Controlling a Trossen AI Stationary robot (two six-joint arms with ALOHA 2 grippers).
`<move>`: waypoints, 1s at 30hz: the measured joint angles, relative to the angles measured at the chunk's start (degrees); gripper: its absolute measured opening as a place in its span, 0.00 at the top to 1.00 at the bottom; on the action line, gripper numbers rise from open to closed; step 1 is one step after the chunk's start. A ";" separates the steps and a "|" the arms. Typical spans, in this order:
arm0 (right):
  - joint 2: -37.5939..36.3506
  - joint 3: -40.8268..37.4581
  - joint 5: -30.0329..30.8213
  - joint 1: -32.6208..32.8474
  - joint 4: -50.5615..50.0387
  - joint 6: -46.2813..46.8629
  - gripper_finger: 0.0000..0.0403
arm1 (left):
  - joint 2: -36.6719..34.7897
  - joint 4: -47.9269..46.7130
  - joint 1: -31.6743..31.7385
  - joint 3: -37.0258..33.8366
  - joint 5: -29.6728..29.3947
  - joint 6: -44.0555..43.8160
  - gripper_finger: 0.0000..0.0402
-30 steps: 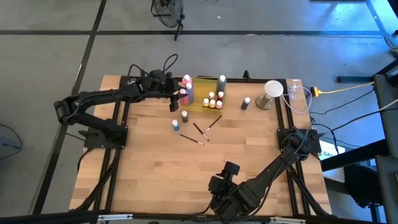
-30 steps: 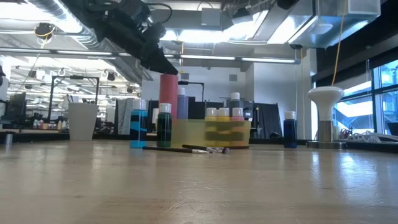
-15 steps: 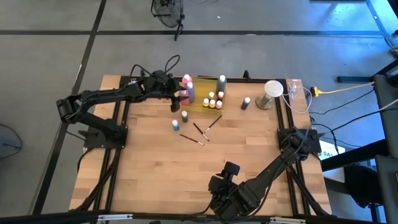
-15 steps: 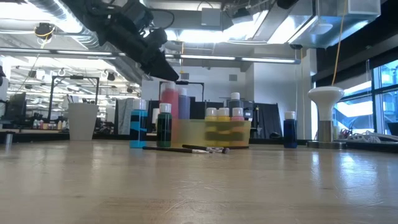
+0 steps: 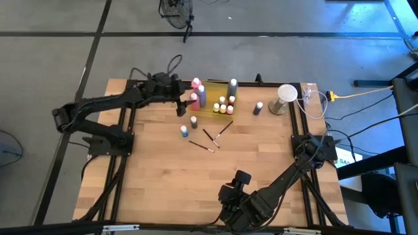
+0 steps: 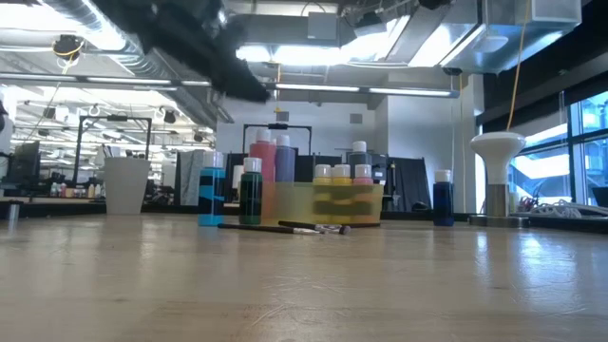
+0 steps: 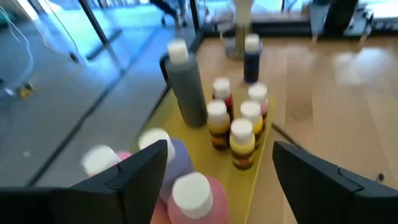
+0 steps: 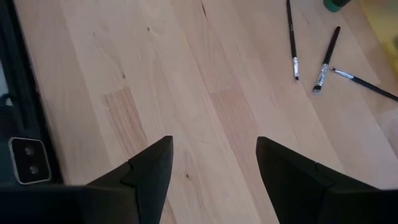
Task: Pick & Place Paint Supplies
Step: Put the silver paintbrush into the white cup
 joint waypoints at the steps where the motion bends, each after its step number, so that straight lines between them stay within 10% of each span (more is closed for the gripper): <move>1: 0.00 0.00 0.00 0.02 0.26 -0.03 0.42 | -1.48 -0.11 -0.26 0.00 -0.34 0.10 0.28; 15: 0.00 0.00 -9.78 -6.74 -11.90 9.90 0.42 | -21.86 -8.63 -10.18 0.00 -2.97 -4.31 0.28; 30: -0.05 -2.23 -21.50 -24.33 -3.58 -18.10 0.42 | -33.12 -22.79 -19.30 0.00 -2.88 -12.59 0.28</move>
